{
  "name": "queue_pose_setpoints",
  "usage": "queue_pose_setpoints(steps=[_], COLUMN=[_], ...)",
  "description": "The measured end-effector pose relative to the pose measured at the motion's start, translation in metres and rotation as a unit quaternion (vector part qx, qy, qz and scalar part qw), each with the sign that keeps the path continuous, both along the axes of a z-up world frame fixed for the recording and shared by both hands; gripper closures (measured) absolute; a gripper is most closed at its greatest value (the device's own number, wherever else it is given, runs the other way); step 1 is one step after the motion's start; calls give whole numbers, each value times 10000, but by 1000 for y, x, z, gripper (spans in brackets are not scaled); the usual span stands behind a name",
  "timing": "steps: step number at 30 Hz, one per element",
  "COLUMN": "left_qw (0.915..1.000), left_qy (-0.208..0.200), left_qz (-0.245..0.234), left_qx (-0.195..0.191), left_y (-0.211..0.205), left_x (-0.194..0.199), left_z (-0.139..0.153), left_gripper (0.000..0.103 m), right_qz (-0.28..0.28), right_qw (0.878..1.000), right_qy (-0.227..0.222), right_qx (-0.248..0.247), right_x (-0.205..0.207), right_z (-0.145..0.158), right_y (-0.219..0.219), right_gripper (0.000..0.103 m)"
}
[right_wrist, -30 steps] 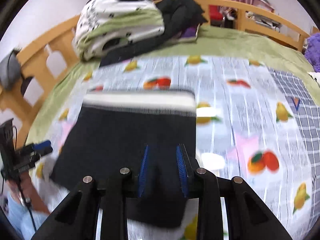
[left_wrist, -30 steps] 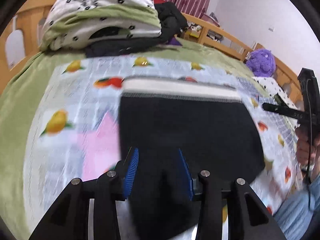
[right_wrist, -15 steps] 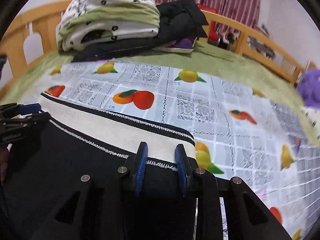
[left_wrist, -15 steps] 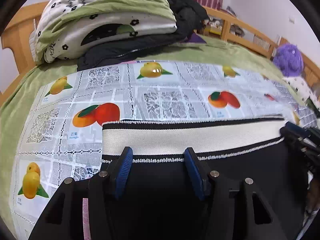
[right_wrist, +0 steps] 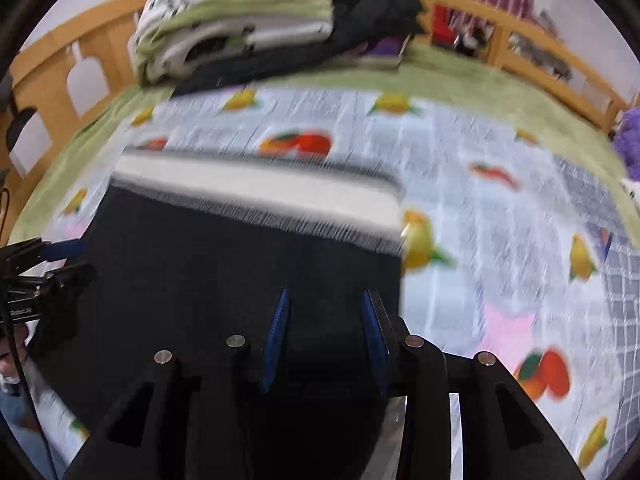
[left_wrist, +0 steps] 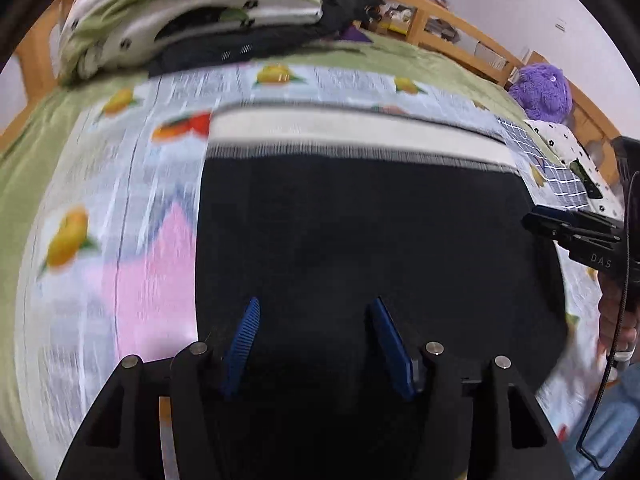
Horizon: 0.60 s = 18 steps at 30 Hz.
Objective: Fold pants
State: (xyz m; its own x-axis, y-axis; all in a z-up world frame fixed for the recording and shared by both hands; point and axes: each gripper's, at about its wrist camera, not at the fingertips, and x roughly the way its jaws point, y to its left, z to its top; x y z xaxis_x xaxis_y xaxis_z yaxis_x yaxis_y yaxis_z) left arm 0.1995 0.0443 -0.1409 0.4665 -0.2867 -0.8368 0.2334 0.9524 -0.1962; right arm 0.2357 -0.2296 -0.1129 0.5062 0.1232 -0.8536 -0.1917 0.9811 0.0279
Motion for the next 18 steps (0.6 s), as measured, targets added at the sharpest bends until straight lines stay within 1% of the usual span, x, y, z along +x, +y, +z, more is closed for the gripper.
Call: queue_pose_setpoints(steps=[1,4,6,7,9,10,12,14,16,18], left_qw=[9999,9989,9989,9990,9986,9985,9987,9988,9980,9975], left_qy=[133,412,319,184,15,-46,-216,-350,-577,-629], left_qz=[38,91,119,185,249,255,213,210,211,266], left_qx=[-62,-187,-312,-374,-463,-485,-412,-281,-137,-180], left_y=[3,9,12,13,13,11,2,-3,-10,-13], left_x=[-7,-32,-49,-60,-76,-84,-108,-124,-143,-154], left_z=[1,15,34,48,70,80,98,107,114,118], left_gripper=[46,46,46,46,46,44,40,39,36,36], right_qz=[-17,-103,-175,-211,-334,-388,-481,-536,-498,-601], right_qw=[9999,9954,9930,9932,9948,9952,9956,9948,9929,9908], right_qy=[95,631,626,516,110,-91,-518,-802,-1076,-1185], right_qx=[30,706,987,1024,954,890,609,325,-70,-259], right_x=[-7,-35,-60,-73,-101,-113,-140,-159,-180,-196], right_z=[3,12,22,30,52,62,82,96,108,112], right_y=[1,-1,-1,1,6,9,16,20,26,27], right_gripper=[66,65,66,66,66,64,59,55,51,48])
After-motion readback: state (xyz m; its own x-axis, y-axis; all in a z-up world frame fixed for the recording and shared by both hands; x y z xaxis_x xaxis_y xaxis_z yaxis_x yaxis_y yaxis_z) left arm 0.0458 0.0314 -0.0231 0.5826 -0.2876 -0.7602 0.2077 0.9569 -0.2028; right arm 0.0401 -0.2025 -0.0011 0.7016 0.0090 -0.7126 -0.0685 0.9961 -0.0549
